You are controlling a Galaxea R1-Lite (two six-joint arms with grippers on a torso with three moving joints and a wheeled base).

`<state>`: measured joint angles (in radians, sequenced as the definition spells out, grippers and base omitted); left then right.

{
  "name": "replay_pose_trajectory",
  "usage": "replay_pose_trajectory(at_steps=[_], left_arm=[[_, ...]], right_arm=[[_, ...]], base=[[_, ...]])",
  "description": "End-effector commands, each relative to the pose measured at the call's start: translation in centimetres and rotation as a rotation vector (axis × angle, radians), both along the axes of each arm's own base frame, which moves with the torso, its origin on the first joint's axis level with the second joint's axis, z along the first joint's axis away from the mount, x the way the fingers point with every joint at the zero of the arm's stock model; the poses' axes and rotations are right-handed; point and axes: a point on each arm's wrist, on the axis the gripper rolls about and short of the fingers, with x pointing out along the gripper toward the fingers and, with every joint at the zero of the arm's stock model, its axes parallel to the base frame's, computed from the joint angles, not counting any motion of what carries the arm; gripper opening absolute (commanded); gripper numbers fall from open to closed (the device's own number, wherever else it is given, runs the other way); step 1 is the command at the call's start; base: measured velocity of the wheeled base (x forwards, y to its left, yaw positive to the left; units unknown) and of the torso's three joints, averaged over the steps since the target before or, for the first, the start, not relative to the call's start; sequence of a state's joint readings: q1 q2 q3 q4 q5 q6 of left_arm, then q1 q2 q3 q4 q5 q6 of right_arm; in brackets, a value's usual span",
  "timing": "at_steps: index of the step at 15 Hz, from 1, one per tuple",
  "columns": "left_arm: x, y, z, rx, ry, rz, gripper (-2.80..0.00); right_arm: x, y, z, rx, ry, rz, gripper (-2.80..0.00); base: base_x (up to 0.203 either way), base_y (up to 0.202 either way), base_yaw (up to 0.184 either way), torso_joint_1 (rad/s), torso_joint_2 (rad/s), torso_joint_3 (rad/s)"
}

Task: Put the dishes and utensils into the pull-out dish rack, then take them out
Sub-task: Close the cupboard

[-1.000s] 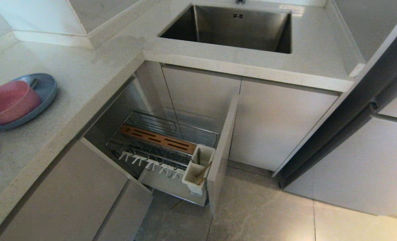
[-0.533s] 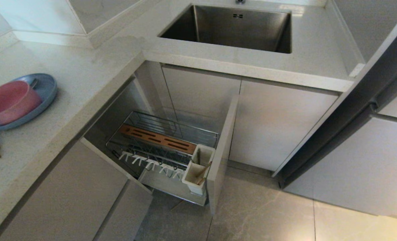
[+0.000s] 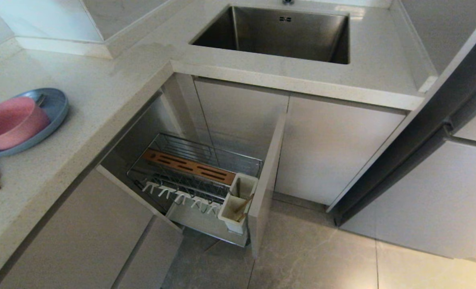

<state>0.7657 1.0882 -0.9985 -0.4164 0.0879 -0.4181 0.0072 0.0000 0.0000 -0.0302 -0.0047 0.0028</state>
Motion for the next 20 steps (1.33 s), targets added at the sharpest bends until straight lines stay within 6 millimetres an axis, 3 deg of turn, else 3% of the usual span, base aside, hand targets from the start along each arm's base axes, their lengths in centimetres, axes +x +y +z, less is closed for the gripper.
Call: replay_pose_trajectory(at_steps=[1,4,6,12,15,18,20], left_arm=[[-1.2,-1.2,3.0,0.049,-0.055,-0.002,-2.80],[-2.5,-3.3,6.8,0.056,-0.067,-0.070,-2.80],[-3.2,-5.1,8.4,0.030,-0.042,-0.188,-2.80],[-2.9,-8.3,10.0,-0.033,0.064,-0.584,-2.80],[-0.1,-9.4,9.8,-0.077,0.182,-0.744,-2.80],[3.9,-11.5,8.5,-0.132,0.329,-0.898,-2.80],[7.9,-13.4,6.7,-0.175,0.443,-0.967,-2.80]], right_arm=[[0.1,0.0,-0.3,0.000,0.009,0.001,-2.80],[0.1,0.0,-0.2,0.000,0.007,-0.001,-2.80],[0.1,0.0,-0.2,0.000,0.008,0.001,-2.80],[0.1,0.0,-0.2,0.000,0.007,-0.001,-2.80],[0.1,0.0,-0.2,0.000,0.009,0.001,-2.80],[0.1,0.0,-0.2,0.000,0.007,0.001,-2.80],[0.1,0.0,-0.2,0.000,0.007,0.001,-2.80]], base=[[0.000,0.000,0.000,0.000,0.00,0.000],[0.000,0.000,0.000,0.000,0.00,0.000],[0.000,0.000,0.000,0.000,0.00,0.000],[0.000,0.000,0.000,0.000,0.00,0.000],[0.000,0.000,0.000,0.000,0.00,0.000],[0.000,0.000,0.000,0.000,0.00,0.000],[0.000,0.000,0.000,0.000,0.00,0.000]])
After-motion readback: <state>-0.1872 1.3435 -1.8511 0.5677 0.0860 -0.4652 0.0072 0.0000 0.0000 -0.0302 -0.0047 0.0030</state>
